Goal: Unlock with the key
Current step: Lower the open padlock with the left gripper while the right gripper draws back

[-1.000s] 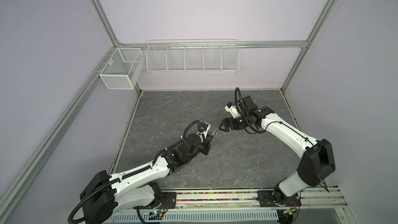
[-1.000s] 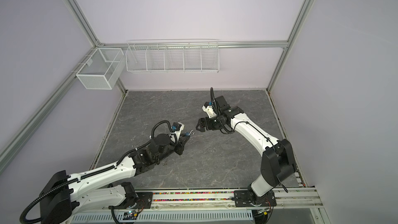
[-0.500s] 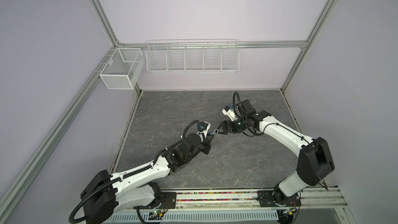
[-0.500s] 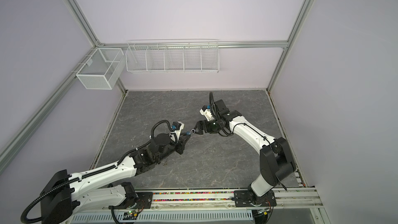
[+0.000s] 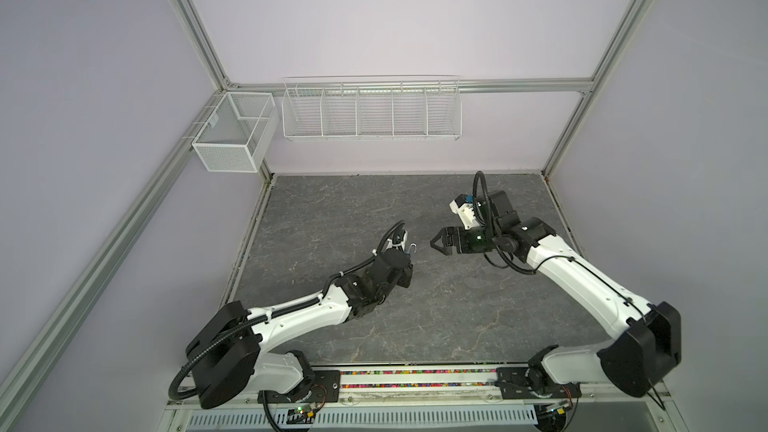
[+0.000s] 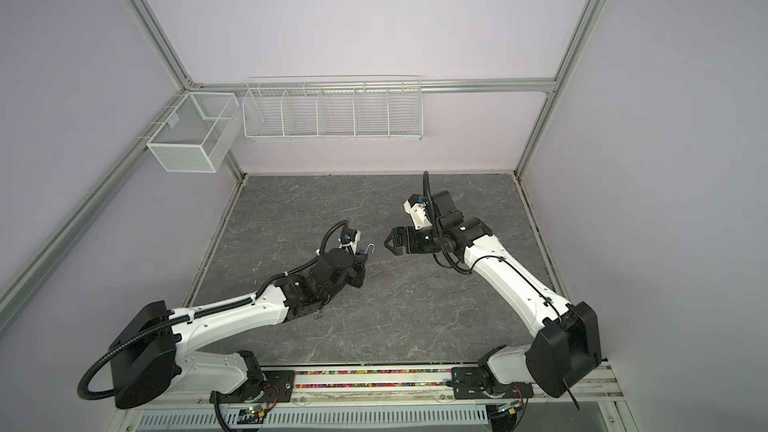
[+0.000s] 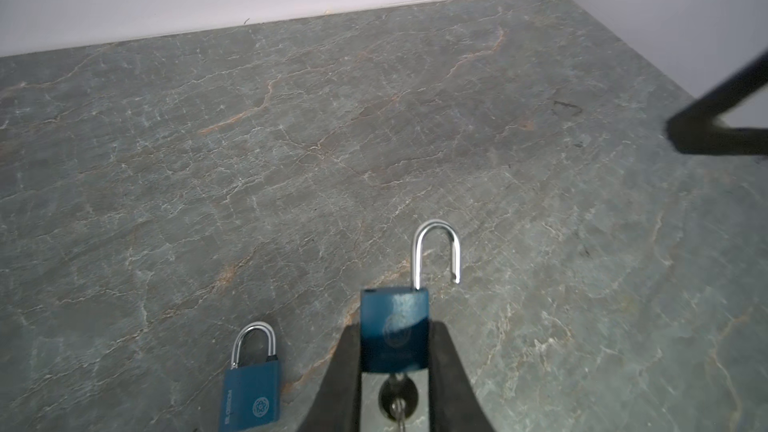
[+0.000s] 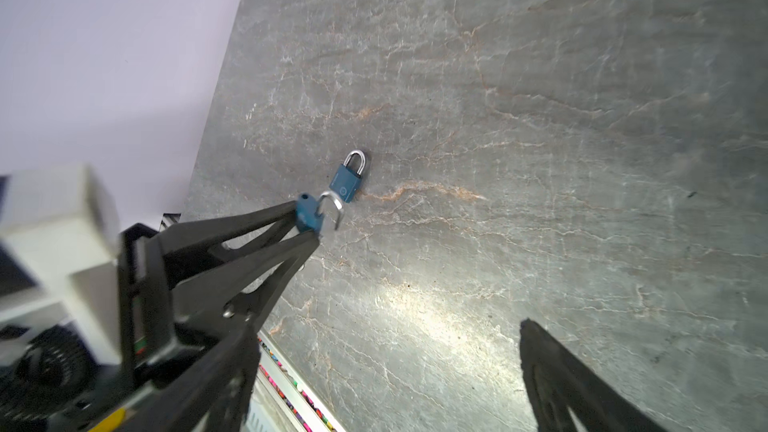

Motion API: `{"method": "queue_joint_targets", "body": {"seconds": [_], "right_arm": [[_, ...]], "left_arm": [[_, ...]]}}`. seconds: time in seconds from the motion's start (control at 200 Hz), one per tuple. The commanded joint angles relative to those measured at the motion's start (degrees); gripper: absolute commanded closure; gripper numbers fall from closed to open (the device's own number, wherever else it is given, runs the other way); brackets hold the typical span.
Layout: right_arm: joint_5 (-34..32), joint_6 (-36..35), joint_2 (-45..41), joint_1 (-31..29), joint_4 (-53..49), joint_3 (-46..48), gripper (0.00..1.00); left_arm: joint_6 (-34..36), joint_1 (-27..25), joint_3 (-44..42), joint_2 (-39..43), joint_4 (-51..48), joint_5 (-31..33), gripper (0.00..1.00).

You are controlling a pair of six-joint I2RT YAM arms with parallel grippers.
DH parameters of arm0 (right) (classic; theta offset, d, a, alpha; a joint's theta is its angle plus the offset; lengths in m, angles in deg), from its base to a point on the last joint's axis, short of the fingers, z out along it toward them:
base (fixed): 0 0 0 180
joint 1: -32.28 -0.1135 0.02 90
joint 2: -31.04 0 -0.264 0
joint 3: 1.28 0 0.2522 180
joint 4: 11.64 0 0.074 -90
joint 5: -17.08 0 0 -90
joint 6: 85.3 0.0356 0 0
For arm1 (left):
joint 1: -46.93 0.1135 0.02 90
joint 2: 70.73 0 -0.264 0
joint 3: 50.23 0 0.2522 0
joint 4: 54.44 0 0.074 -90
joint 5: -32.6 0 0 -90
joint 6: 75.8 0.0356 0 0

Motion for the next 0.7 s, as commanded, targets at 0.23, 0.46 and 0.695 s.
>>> {"method": "queue_joint_targets", "body": {"seconds": [0.23,0.46,0.695], "right_arm": [[-9.8,10.7,-13.8,-0.3,-1.1,2.5,0.12],[-13.2,14.5,-17.2,-0.4,-5.3,2.1,0.11],[-12.9,15.7,-18.3,-0.4,-7.5,-0.2,0.12]], "left_arm": [[-17.6,0.7,24.6,-21.9,-25.1,11.2,1.00],[-22.6,1.7,36.5,-36.0,-30.2,6.6,1.00],[-24.9,4.2,38.4,-41.0,-26.1,3.7,1.00]]}}
